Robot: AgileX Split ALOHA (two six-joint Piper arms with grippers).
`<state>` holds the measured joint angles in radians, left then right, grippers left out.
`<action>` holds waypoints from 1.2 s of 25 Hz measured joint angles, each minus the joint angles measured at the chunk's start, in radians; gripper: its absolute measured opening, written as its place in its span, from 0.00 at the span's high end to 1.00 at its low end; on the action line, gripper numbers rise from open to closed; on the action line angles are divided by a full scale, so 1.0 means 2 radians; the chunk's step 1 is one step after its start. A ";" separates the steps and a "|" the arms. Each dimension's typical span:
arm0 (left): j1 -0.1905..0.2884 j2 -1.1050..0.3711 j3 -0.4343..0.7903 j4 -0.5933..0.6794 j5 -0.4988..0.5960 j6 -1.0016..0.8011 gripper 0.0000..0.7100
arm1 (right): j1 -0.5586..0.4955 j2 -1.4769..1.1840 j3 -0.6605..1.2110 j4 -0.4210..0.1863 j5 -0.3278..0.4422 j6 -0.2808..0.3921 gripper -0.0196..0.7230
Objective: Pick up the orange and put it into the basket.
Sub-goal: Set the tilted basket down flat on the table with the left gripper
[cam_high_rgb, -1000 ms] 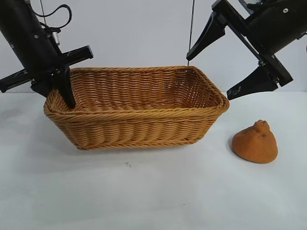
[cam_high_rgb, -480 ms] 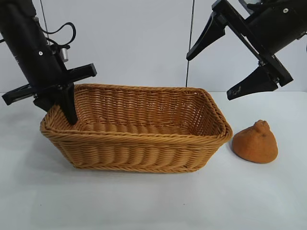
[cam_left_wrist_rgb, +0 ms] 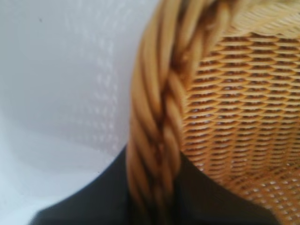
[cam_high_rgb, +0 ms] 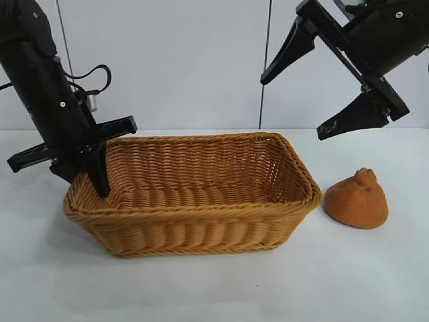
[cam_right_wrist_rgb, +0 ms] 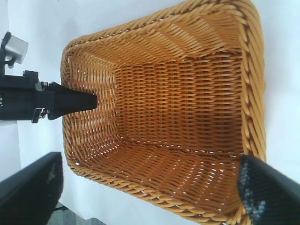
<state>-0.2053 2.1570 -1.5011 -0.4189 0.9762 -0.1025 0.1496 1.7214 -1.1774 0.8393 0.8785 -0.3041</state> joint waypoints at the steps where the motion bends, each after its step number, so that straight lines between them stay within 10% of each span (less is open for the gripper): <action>1: 0.000 0.000 0.000 -0.004 0.000 0.000 0.60 | 0.000 0.000 0.000 0.000 0.000 0.000 0.04; 4: 0.000 0.000 0.000 -0.012 0.002 0.002 0.27 | 0.000 0.000 0.000 0.000 0.000 0.000 0.04; 7: 0.000 0.000 -0.006 -0.016 0.019 0.010 0.17 | 0.000 0.000 0.000 0.000 0.000 0.000 0.04; 20: 0.002 -0.078 -0.095 0.106 0.085 0.008 0.14 | 0.000 0.000 0.000 0.000 0.000 0.000 0.04; 30: 0.086 -0.080 -0.101 0.162 0.117 -0.002 0.14 | 0.000 0.000 0.000 -0.001 0.001 0.000 0.04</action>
<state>-0.0339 1.9976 -1.7030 -0.0948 1.2101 -0.1059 0.1496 1.7214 -1.1774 0.8383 0.8814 -0.3041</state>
